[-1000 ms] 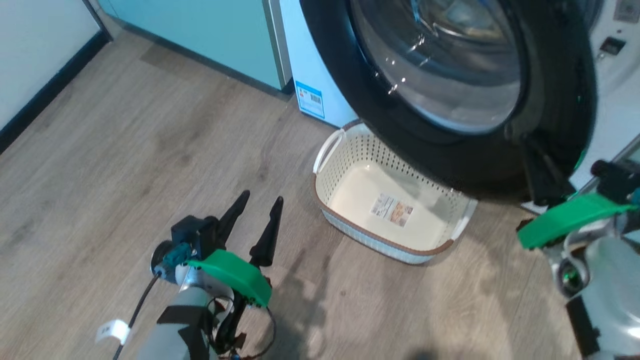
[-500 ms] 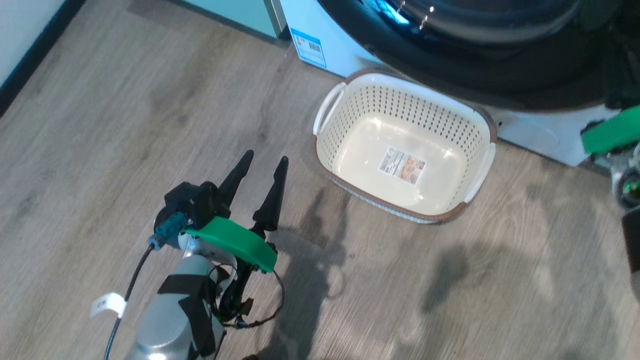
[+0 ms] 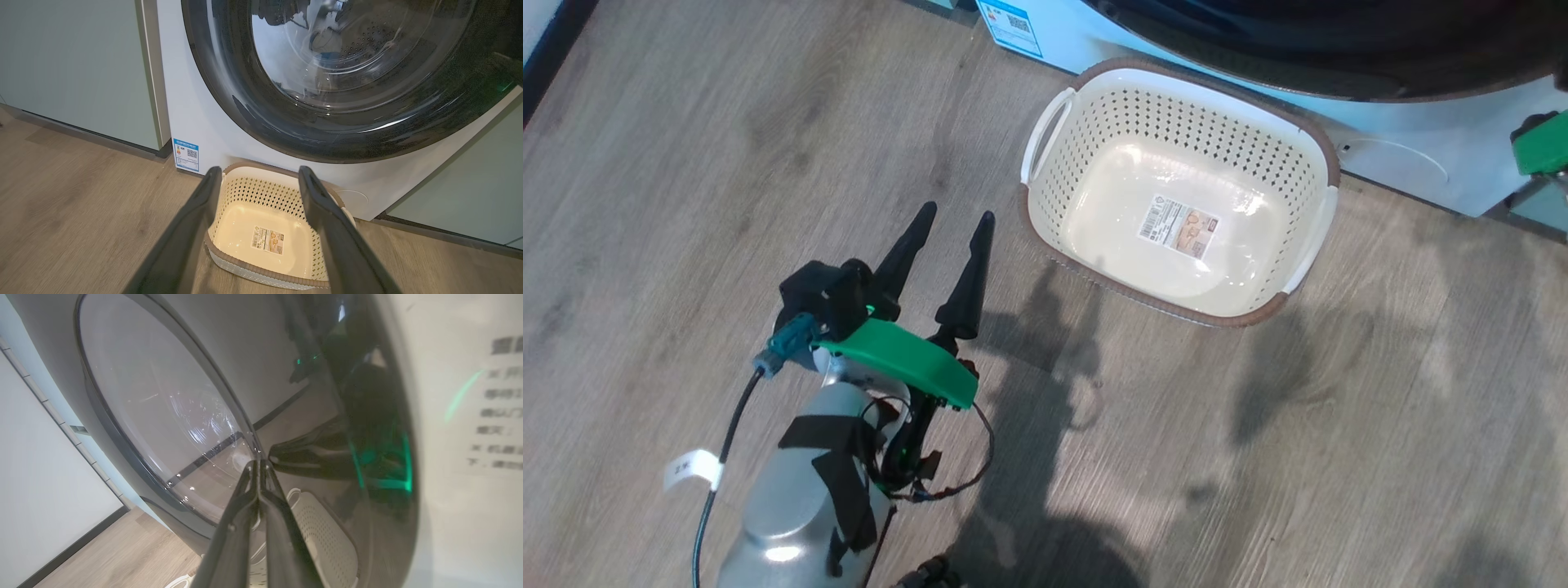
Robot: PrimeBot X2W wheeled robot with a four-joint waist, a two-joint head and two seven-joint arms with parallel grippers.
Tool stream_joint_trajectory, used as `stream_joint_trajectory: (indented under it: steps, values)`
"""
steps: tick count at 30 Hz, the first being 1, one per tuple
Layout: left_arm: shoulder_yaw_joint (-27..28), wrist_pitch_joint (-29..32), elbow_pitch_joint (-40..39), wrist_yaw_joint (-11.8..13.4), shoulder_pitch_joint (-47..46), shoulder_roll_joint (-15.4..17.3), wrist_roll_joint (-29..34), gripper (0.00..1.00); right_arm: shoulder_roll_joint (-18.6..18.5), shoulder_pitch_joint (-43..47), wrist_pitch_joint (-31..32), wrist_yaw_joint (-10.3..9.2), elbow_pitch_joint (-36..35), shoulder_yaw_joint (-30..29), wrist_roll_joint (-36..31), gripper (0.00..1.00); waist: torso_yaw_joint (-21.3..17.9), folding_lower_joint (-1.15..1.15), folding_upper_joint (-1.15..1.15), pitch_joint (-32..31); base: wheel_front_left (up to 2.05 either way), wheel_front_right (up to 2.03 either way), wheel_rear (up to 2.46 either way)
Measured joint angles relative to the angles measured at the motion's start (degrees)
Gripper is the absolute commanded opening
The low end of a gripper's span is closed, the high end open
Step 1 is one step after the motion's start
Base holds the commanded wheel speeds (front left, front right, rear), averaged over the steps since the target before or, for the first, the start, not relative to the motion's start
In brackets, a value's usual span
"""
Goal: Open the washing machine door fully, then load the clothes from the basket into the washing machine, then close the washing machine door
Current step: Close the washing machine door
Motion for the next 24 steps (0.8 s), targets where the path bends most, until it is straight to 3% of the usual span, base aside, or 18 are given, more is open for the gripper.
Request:
stream_joint_trajectory:
  steps: [11, 20, 22, 23, 24]
  values:
    - [-0.01, 0.00, 0.53, -0.01, 0.07, -0.09, 0.03, 1.00, 0.02, 0.46, 0.00, 0.22, -1.13, 1.85, 0.86, 0.00, 0.02, 0.00, 0.00, -1.83, 0.00, 0.00, 0.00]
    - [1.65, 0.00, 1.78, -0.01, 2.40, -0.10, 3.09, 1.00, 2.08, 11.36, 0.00, 0.20, -4.60, 3.92, 2.61, 0.00, -0.63, -0.01, 0.00, -8.09, 0.00, 0.00, 0.00]
    - [2.60, 0.00, 2.09, 0.00, 3.24, -0.09, 4.14, 1.00, 2.83, 13.87, 0.00, 0.20, -5.61, 4.68, 2.65, 0.45, -0.96, -0.01, 0.00, -9.88, 0.00, 0.00, 0.00]
    - [2.88, 0.00, 2.38, 0.00, 3.57, -0.02, 4.61, 1.00, 3.15, 15.03, 0.00, 0.20, -6.12, 4.99, 2.88, 0.93, -1.17, -0.01, 0.00, -10.80, 0.00, 0.00, 0.00]
    - [2.94, 0.00, 2.60, 0.00, 3.90, 0.07, 4.93, 1.00, 3.45, 16.13, 0.00, 0.20, -6.54, 5.22, 3.22, 1.00, -1.40, -0.01, 0.00, -11.68, 0.00, 0.00, 0.00]
